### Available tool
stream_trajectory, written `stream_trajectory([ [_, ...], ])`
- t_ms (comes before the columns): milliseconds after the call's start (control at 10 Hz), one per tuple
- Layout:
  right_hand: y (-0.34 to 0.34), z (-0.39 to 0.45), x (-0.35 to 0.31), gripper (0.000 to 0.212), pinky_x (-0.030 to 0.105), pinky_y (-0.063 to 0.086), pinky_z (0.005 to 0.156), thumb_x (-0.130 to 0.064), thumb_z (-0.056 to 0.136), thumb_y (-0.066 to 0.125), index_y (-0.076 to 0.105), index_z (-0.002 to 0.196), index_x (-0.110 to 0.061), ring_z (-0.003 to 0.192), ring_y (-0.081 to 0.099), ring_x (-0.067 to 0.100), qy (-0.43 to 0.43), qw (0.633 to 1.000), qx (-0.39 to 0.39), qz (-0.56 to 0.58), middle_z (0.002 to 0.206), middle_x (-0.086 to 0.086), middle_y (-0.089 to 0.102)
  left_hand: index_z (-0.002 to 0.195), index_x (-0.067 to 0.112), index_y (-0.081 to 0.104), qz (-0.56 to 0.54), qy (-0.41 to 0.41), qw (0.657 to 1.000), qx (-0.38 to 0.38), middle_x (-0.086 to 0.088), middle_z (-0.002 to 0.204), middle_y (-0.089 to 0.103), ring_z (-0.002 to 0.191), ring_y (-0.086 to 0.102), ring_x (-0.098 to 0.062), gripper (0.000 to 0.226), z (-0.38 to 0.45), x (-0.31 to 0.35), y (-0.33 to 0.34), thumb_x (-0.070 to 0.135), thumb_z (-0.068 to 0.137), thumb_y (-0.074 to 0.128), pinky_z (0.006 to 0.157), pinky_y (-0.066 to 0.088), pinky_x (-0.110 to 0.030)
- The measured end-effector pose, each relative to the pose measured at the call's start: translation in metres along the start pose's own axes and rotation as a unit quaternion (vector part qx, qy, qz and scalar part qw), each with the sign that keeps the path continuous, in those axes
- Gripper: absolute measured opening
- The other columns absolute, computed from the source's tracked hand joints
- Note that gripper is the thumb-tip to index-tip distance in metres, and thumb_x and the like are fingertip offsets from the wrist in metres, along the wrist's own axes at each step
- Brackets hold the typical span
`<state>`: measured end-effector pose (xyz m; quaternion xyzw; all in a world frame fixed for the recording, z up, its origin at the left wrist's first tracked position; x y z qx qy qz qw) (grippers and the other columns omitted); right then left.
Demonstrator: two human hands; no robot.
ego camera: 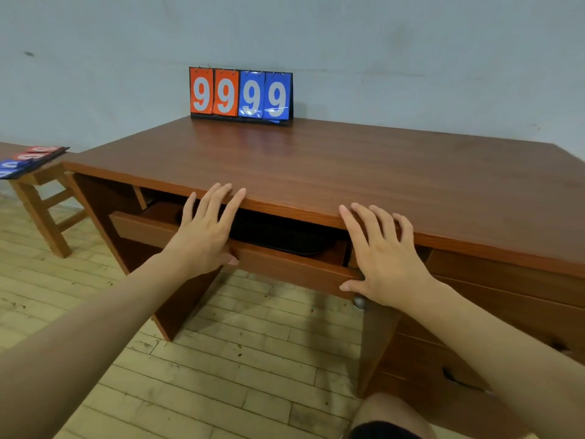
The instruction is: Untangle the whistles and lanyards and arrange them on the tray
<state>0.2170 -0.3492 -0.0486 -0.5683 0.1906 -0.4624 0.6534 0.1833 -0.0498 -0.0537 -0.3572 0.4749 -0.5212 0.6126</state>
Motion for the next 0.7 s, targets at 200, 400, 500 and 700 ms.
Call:
stream_trajectory([
  [200,0.011,0.005,-0.003,0.123,0.058,0.022,0.112,-0.062,0.066,0.082,0.019,0.161,-0.015,0.144,0.03,0.039,0.039,0.998,0.036,-0.036,0.159,0.015,0.03,0.153,0.011,0.025,-0.03,-0.056,0.993,0.101,-0.022,0.153,0.029,0.147,0.024,-0.042,0.131,0.011,0.011,0.015,0.06,0.051,0.091,0.118,0.019,-0.062],
  [400,0.016,0.01,-0.007,0.116,0.059,0.023,0.111,-0.05,0.067,0.087,0.025,0.158,-0.015,0.141,0.032,0.039,0.064,0.995,0.058,-0.039,0.156,0.017,0.032,0.149,0.01,0.029,-0.032,-0.115,0.986,0.114,-0.022,0.153,0.028,0.146,0.024,-0.041,0.128,0.015,0.018,0.019,0.062,0.05,0.09,0.106,0.031,-0.062],
  [500,0.01,0.008,-0.008,0.114,0.058,0.022,0.111,-0.048,0.066,0.088,0.027,0.157,-0.018,0.14,0.031,0.039,0.085,0.996,0.031,-0.012,0.154,0.016,0.033,0.151,0.013,0.026,-0.027,-0.137,0.988,0.061,-0.02,0.155,0.024,0.147,0.019,-0.04,0.129,0.016,0.018,0.017,0.066,0.051,0.087,0.102,0.034,-0.063],
  [700,-0.039,-0.006,0.01,0.071,0.048,0.036,0.11,-0.059,0.094,0.055,0.028,0.156,-0.036,0.135,0.039,0.028,0.036,0.995,-0.032,0.093,0.152,0.0,0.037,0.159,0.017,0.007,-0.079,-0.174,0.979,-0.071,-0.016,0.165,0.008,0.152,0.006,-0.036,0.112,0.019,0.038,-0.026,0.087,0.079,0.042,0.114,0.022,-0.063],
])
Point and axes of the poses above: each hand's wrist, its own z-axis towards the middle knuckle, its own y-axis out of the palm, x = y × z, the point moved 5 cm from there along z, towards the middle knuckle
